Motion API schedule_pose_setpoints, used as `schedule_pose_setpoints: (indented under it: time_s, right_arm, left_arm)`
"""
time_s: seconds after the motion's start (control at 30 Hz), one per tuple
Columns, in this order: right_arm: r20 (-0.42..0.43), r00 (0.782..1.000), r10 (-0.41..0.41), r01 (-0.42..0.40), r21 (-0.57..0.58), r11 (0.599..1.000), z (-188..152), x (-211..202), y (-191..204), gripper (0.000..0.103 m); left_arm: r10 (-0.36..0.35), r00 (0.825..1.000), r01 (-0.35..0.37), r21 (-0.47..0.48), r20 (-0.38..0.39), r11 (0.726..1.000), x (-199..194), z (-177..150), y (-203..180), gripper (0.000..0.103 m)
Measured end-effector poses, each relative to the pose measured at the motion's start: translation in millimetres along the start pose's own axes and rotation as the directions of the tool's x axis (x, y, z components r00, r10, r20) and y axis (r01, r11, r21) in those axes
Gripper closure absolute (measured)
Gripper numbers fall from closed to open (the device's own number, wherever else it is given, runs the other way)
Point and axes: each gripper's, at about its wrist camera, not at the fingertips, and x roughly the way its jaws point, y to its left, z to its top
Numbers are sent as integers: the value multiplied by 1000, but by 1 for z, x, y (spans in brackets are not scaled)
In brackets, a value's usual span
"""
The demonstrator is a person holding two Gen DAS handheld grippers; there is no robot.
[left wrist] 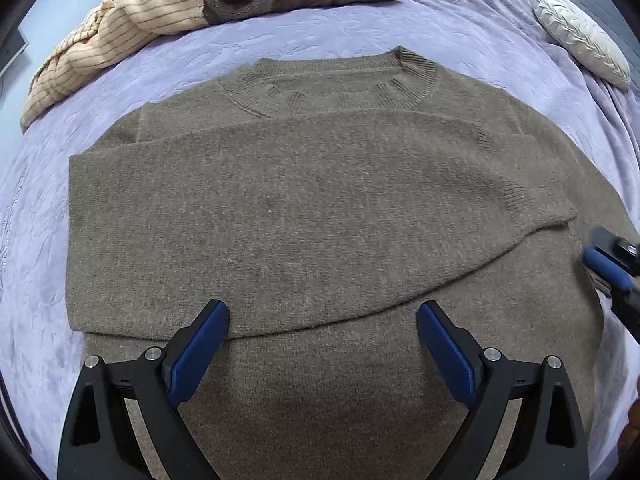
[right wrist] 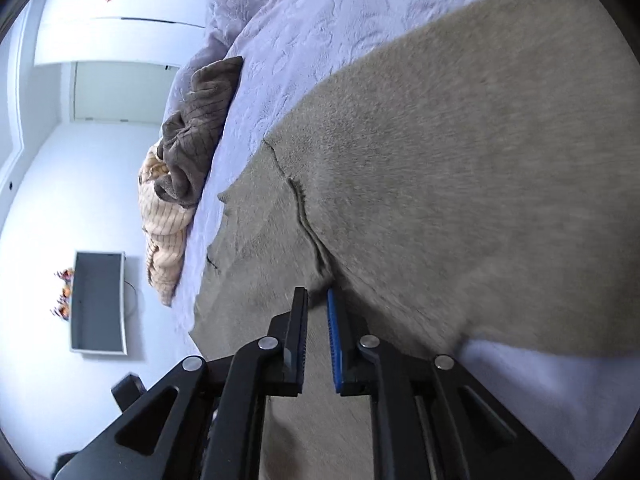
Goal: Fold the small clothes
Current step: 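Fold the held sleeve across the body toward the first sleeve, right gripper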
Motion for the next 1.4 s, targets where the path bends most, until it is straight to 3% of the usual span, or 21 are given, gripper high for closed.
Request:
schedule_pose_setpoints:
  time_s: [0.07, 0.1, 0.27, 0.43, 0.57, 0.67, 0.7, 0.73, 0.8, 0.9, 1.03, 1.17, 1.33, 1.4]
  right_arm:
    - [7, 1000, -5, 5, 6, 1000, -6, -19, -6, 55]
    - [18, 1000, -10, 10, 24, 1000, -9, -34, -15, 34]
    - [159, 984, -80, 59, 135, 989, -22, -121, -63, 32]
    - [293, 934, -204, 111, 306, 946, -31, -194, -117, 32]
    - [361, 912, -197, 36, 406, 913, -25, -212, -150, 33]
    - [431, 887, -164, -45, 434, 900, -11, -217, -167, 48]
    - [447, 883, -144, -76, 438, 896, -5, -215, -169, 57]
    - [462, 879, -115, -116, 443, 889, 1, -213, -173, 76]
    - [487, 873, -36, -210, 442, 872, 9, -209, -176, 96]
    - [508, 858, 70, -302, 390, 870, 22, -200, -156, 96]
    - [456, 865, 208, -344, 237, 909, 44, -184, -102, 96]
    - [319, 898, 302, -334, 50, 941, 64, -146, -26, 96]
    - [60, 948, 312, -293, -210, 933, 52, -59, 84, 96]
    - [-45, 956, 289, -290, -263, 920, 35, -17, 113, 96]
  left_arm:
    - [-16, 1000, 16, -5, -3, 1000, -3, 0, -3, 7]
    - [-19, 1000, 19, -8, 0, 1000, -6, 0, -5, 7]
    - [-24, 1000, 24, 9, 10, 1000, -14, -4, -26, 7]
    - [-87, 995, 88, 25, -38, 996, -7, -8, -47, 7]
    - [-77, 997, 78, 52, -10, 996, -14, -7, -61, 7]
    - [-79, 997, 78, 53, 14, 996, -20, -3, -65, 7]
    - [-79, 997, 78, 51, 21, 996, -22, -2, -65, 7]
    - [-79, 996, 77, 46, 30, 996, -24, 0, -65, 7]
    - [-84, 995, 82, 33, 47, 996, -28, 4, -61, 7]
    - [-86, 994, 86, 6, 67, 996, -34, 9, -50, 7]
    - [-78, 992, 81, -20, 99, 997, -42, 13, -29, 7]
    - [-61, 989, 68, -50, 132, 996, -46, 20, 2, 7]
    - [-22, 988, 39, -107, 156, 994, -51, 17, 51, 7]
    - [-9, 988, 30, -132, 153, 991, -50, 13, 71, 7]
